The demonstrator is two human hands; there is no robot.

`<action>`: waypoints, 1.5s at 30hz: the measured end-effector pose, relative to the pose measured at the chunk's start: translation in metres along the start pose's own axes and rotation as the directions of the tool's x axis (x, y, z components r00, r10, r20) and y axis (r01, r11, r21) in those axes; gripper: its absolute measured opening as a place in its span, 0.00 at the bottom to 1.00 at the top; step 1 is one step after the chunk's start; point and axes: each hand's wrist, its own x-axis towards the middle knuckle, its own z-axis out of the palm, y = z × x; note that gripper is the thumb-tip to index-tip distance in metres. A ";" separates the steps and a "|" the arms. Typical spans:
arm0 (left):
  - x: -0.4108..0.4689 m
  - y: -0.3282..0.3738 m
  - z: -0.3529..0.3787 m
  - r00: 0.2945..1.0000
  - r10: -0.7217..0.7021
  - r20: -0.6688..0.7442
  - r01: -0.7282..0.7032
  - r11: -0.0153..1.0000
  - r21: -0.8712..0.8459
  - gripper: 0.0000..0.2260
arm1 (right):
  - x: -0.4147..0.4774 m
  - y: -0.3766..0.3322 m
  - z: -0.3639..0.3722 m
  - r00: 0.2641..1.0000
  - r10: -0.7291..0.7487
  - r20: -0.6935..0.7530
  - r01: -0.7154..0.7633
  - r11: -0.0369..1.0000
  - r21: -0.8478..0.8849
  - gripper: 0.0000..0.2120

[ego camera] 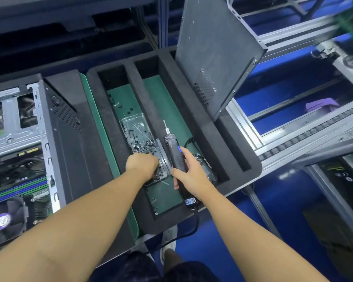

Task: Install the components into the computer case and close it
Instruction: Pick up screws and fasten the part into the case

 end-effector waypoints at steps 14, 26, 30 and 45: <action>0.005 -0.005 -0.006 0.995 0.103 0.011 -0.098 0.972 -0.215 0.05 | 0.000 -0.002 0.001 1.000 0.003 -0.014 -0.003 1.000 -0.019 0.32; 0.019 -0.049 -0.034 0.963 -0.223 0.155 0.044 -0.434 -0.900 0.01 | -0.002 0.000 0.000 0.999 0.035 -0.018 -0.036 0.998 -0.050 0.33; 0.017 -0.051 -0.034 0.949 -0.280 0.144 -0.063 -0.619 -0.783 0.04 | -0.003 -0.001 0.001 0.998 0.060 -0.015 -0.061 0.995 -0.075 0.34; 0.012 -0.038 -0.055 0.994 -0.097 -0.056 -0.105 -0.642 -0.759 0.08 | -0.003 -0.001 0.001 0.996 0.044 0.071 -0.033 0.988 -0.154 0.33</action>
